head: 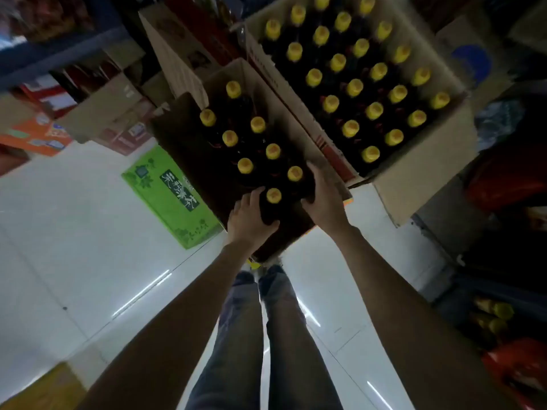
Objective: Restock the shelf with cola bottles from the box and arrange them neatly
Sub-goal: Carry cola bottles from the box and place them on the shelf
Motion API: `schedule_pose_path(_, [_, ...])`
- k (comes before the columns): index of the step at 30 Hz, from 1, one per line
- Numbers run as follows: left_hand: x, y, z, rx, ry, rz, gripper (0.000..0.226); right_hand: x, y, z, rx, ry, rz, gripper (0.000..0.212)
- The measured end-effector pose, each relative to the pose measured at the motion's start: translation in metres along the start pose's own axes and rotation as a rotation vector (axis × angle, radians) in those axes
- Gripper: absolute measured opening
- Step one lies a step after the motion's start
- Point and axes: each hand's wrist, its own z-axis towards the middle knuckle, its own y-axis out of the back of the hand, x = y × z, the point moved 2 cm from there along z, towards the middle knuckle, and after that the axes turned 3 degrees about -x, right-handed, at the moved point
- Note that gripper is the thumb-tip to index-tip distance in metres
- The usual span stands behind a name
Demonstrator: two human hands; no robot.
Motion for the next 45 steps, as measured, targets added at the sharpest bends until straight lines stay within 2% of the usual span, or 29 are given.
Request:
schedule_pose_path(4, [0.003,-0.022,0.017,0.001,0.061,-0.052,0.081,-0.015,-0.028,0.029,0.139,-0.024,-0.091,0.076])
schedule_pose_path(8, [-0.002,-0.038,0.026,-0.158,0.077,-0.089,0.076,-0.025,-0.043,0.042,0.104,-0.018,-0.065,0.066])
schedule_pose_path(11, [0.0,-0.032,0.025,-0.192,0.04,-0.093,0.071,-0.025,-0.038,0.037,0.071,0.0,-0.044,0.065])
schedule_pose_path(14, [0.001,-0.007,0.014,-0.243,-0.073,-0.144,0.067,-0.005,-0.017,0.016,-0.048,-0.039,0.024,0.064])
schedule_pose_path(17, [-0.009,0.036,-0.005,-0.316,-0.256,-0.231,0.065,0.029,0.017,-0.019,-0.28,-0.108,0.125,0.066])
schedule_pose_path(19, [-0.024,0.067,-0.021,-0.308,-0.392,-0.274,0.064,0.052,0.044,-0.048,-0.436,-0.15,0.233,0.068])
schedule_pose_path(21, [-0.045,0.097,-0.038,-0.253,-0.493,-0.345,0.067,0.07,0.072,-0.078,-0.559,-0.166,0.365,0.068])
schedule_pose_path(24, [-0.082,0.126,-0.056,-0.115,-0.593,-0.508,0.073,0.078,0.102,-0.121,-0.636,-0.197,0.583,0.067])
schedule_pose_path(26, [-0.107,0.13,-0.067,0.036,-0.618,-0.646,0.074,0.073,0.115,-0.151,-0.697,-0.211,0.636,0.064])
schedule_pose_path(29, [-0.145,0.12,-0.091,0.192,-0.658,-0.666,0.069,0.061,0.134,-0.201,-0.805,-0.26,0.666,0.064])
schedule_pose_path(32, [-0.181,0.092,-0.127,0.363,-0.656,-0.676,0.062,0.039,0.152,-0.264,-0.924,-0.328,0.697,0.073])
schedule_pose_path(35, [-0.213,0.052,-0.178,0.494,-0.746,-0.576,0.058,0.015,0.165,-0.341,-1.029,-0.386,0.769,0.081])
schedule_pose_path(38, [-0.238,0.006,-0.237,0.618,-0.785,-0.516,0.058,-0.004,0.173,-0.422,-1.155,-0.416,0.86,0.072])
schedule_pose_path(43, [-0.267,-0.076,-0.345,0.696,-0.797,-0.514,0.068,-0.043,0.195,-0.561,-1.278,-0.455,0.89,0.066])
schedule_pose_path(45, [-0.282,-0.104,-0.392,0.718,-0.816,-0.518,0.058,-0.058,0.207,-0.614,-1.285,-0.459,0.867,0.069])
